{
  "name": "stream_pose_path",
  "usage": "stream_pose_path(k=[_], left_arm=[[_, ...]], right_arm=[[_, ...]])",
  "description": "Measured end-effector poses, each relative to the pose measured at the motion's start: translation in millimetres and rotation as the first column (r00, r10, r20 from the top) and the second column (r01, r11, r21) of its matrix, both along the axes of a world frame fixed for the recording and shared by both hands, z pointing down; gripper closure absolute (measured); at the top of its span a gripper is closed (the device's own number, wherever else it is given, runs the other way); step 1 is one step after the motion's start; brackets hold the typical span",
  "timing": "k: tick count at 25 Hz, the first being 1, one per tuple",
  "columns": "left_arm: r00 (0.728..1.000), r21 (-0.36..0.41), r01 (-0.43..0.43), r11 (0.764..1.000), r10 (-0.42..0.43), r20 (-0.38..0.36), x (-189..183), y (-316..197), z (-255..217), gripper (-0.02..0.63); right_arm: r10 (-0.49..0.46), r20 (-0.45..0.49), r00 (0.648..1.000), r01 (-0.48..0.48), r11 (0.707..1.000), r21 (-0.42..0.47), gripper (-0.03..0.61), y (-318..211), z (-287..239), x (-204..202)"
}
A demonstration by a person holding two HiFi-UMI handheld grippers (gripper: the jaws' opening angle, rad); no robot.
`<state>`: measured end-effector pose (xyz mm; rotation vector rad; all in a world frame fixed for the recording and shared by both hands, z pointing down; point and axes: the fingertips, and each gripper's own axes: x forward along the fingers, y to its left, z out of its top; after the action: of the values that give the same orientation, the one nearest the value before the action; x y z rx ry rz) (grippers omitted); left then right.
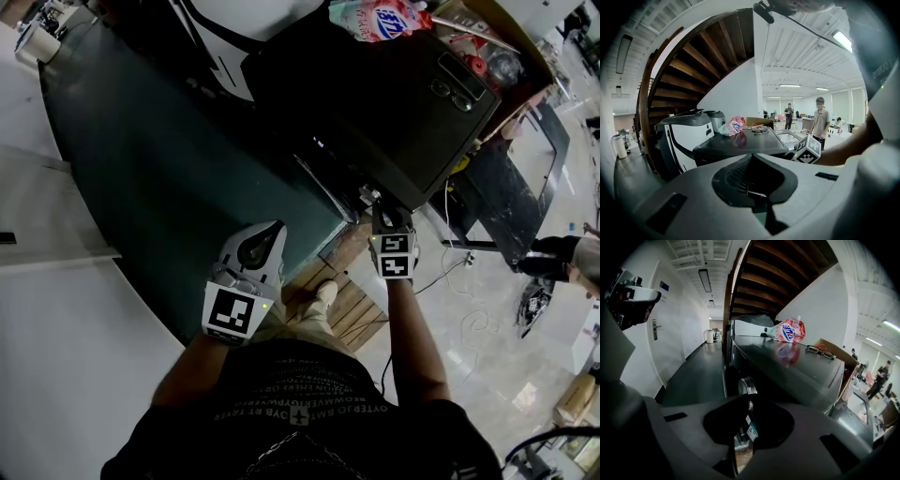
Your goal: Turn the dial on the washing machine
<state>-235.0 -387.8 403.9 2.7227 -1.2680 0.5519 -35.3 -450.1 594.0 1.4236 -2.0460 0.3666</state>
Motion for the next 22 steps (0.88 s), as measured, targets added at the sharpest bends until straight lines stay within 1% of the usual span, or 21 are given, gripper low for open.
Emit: stream_pose_path(k=[2,4,11,14,18,22], left_arm=[[1.0,-0.008,0.008,1.0,-0.008,0.002,-1,0,0,0.609],[1.0,0.001,0.009,1.0,-0.009,-0.001,-3,1,-1,0.609],[1.0,-0.012,0.021,1.0,-0.021,-0.007,-4,1,-1,0.609],[1.0,0.006,0.008,1.0,-0.008,-0.004,-1,-1,-4,0.609],[1.0,0.004,0.006,1.0,-0.006,-0.005,4,-1,-8,0.608],[1.0,0.01,0.009,1.0,-0.009,-0.002,3,-1,-9,0.609]], right_arm=[[-0.002,0.003,1.0,0.002,1.0,0.001,0.548,-1,-1,-1],[-0.008,-0.003,1.0,0.008,1.0,0.004,0.546,-1,-6,-1],[-0.059,-0.019,0.998,0.061,0.996,0.059,0.546,-10,-33,-15],[-0.074,-0.034,0.997,0.075,0.996,0.042,0.546,-15,-31,-19],[-0.075,-0.049,0.996,0.075,0.997,0.007,0.546,-14,-21,-19],[-0.069,-0.046,0.997,0.069,0.998,0.005,0.549,-12,-18,-15]])
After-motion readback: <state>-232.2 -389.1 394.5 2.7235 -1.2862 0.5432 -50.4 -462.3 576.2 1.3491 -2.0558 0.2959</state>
